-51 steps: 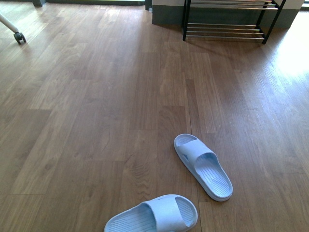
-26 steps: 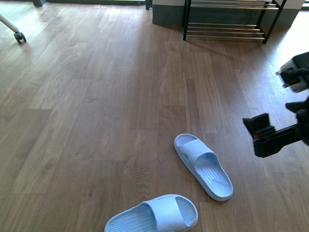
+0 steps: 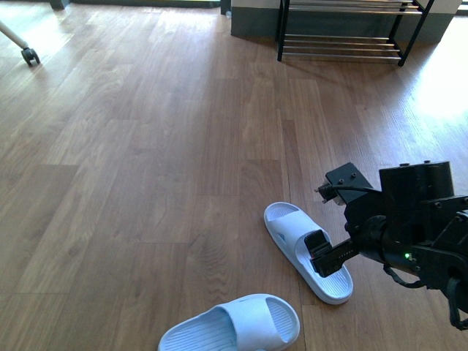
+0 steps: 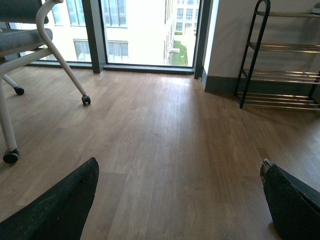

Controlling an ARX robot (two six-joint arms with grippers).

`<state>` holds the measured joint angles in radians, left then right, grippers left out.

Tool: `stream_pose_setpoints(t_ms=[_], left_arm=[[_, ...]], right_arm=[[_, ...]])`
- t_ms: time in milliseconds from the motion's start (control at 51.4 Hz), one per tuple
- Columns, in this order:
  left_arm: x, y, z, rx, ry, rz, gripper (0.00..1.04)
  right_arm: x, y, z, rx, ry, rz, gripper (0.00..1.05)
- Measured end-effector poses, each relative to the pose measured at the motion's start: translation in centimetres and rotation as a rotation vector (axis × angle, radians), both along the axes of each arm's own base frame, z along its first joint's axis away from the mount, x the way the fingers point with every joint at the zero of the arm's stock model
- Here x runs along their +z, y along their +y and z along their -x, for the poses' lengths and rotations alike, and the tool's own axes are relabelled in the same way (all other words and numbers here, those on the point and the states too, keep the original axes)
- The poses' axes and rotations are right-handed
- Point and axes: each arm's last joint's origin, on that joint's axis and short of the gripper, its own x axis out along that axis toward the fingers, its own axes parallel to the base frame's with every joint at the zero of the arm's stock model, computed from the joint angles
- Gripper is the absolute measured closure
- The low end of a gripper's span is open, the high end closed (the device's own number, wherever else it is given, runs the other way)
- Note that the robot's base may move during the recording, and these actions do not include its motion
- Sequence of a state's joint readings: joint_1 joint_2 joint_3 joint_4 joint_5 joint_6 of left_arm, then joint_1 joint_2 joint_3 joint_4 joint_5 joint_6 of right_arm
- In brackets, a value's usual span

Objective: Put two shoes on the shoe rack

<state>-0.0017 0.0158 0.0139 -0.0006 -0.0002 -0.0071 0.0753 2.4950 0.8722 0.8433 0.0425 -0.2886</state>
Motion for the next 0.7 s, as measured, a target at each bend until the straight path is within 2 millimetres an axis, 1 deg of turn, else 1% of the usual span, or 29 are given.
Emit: stream_pose_setpoints(t_ms=[117,292,409,700], left_arm=[[0.0,0.0,0.0,0.000,0.000,0.000,0.09],[0.0,0.0,0.0,0.000,0.000,0.000,0.09],[0.0,0.0,0.0,0.000,0.000,0.000,0.09],[0.0,0.0,0.0,0.000,0.000,0.000,0.09]], right_arm=[[-1.8,0.4,-1.1,0.014,0.000,0.008,0.09],[-3.1,0.8,-2.1,0.045,-0.018,0.008,0.09],[-4.3,1.0,-3.2,0.071,-0.033,0.014,0.09],[-6.8,0.2,-4.9,0.082,-0.011,0.040,0.09]])
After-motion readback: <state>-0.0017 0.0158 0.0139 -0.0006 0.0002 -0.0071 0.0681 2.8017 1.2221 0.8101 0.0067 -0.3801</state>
